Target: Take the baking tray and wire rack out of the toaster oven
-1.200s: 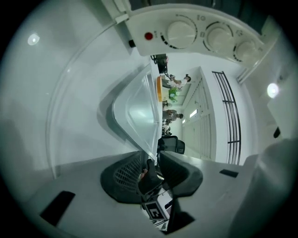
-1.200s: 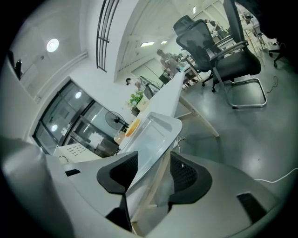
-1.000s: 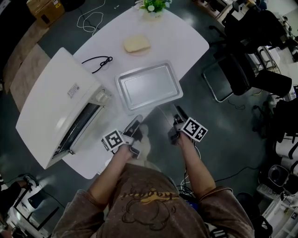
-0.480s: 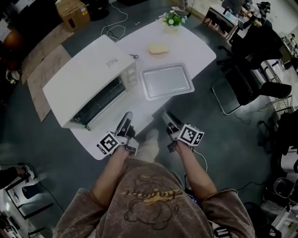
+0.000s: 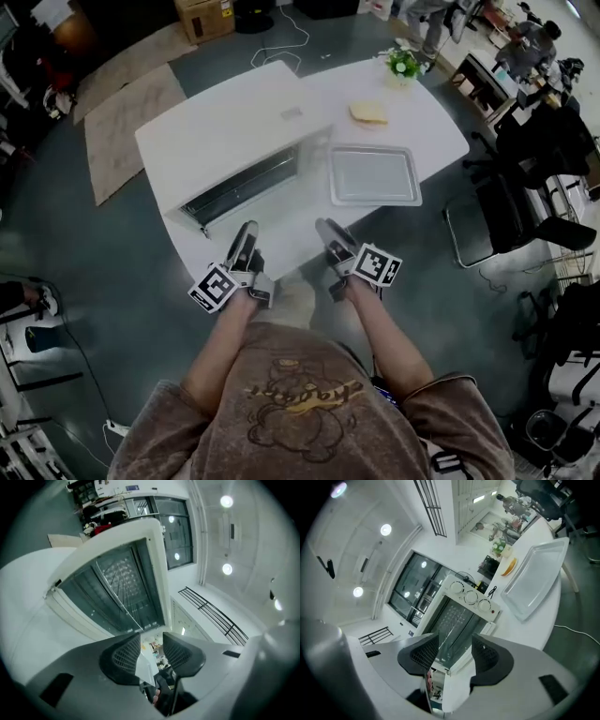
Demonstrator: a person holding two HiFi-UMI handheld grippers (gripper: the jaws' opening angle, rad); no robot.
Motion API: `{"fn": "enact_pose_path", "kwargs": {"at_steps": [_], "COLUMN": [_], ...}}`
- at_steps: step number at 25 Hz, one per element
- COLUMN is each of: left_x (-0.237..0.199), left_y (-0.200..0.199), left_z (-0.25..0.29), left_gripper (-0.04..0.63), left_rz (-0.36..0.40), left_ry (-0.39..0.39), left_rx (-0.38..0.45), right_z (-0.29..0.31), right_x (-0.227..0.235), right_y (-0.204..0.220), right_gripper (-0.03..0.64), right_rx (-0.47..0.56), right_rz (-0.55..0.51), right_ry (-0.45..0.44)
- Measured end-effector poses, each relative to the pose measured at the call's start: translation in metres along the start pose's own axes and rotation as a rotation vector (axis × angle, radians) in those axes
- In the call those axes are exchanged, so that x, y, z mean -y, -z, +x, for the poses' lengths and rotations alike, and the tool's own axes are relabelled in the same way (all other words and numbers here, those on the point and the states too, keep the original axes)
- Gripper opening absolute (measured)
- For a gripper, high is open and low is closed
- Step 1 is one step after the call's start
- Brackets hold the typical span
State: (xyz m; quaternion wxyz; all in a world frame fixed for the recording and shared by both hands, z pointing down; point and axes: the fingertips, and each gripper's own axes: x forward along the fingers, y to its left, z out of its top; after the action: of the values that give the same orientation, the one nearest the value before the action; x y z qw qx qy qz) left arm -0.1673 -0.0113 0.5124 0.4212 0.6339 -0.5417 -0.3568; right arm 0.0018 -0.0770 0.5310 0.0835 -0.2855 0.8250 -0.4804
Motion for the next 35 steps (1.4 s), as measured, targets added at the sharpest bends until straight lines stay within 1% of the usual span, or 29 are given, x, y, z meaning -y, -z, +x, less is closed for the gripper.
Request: {"fn": "enact_pose_path", "kwargs": {"at_steps": [3,7,12,16,18,22,26,31,33,35], "left_x": [-0.016,-0.034,-0.063,-0.081,-0.088,-0.094,-0.098,-0.095,-0.093,-0.093], "left_y": [-0.024,-0.061,-0.086,-0.098,-0.102,-0.107,-0.118,-0.116,-0.117,-0.119], "left_z": [-0.003,-0.001,0.007,0.015,0.018,0.016,0.017,0.012,0.008,0.010], "left_gripper": [0.129,0.126,0.126,0.149,0.149,0.147,0.138,0.121,0.098,0.075], "left_rz": [-0.028,-0.031,-0.035,-0.036,-0.041,-0.043,-0.049,-0.059,-0.057,-0.053], "left_ry": [-0.051,-0.078,-0.148,-0.186,-0.198,-0.219,-0.225,-0.229,-0.230,-0.225], "left_rx": [0.068,0.150,0.201,0.243,0.264,0.301,0.315,0.327,0.331,0.332], "right_z": [0.032,0.079,0.131,0.163,0.177,0.191,0.201,0.196,0.194,0.196], "right_x": [-0.005,-0.011,-0.007,0.003,0.007,0.015,0.015,0.010,0.006,0.007], "right_y": [-0.003,-0.006,-0.011,-0.013,-0.016,-0.022,-0.024,-0.032,-0.030,-0.031], "right_gripper": [0.192,0.192,0.192,0.192,0.191,0.173,0.145,0.077,0.075,0.055], "right_rx": [-0.032,-0.088,-0.135,-0.159,-0.158,-0.145,-0.128,-0.071,-0.067,-0.063], "right_rz": [0.004,-0.012,-0.008,0.006,0.017,0.035,0.067,0.056,0.059,0.063], "right_ry": [-0.021,-0.044,-0.055,-0.053,-0.054,-0.044,-0.022,-0.040,-0.043,-0.044]}}
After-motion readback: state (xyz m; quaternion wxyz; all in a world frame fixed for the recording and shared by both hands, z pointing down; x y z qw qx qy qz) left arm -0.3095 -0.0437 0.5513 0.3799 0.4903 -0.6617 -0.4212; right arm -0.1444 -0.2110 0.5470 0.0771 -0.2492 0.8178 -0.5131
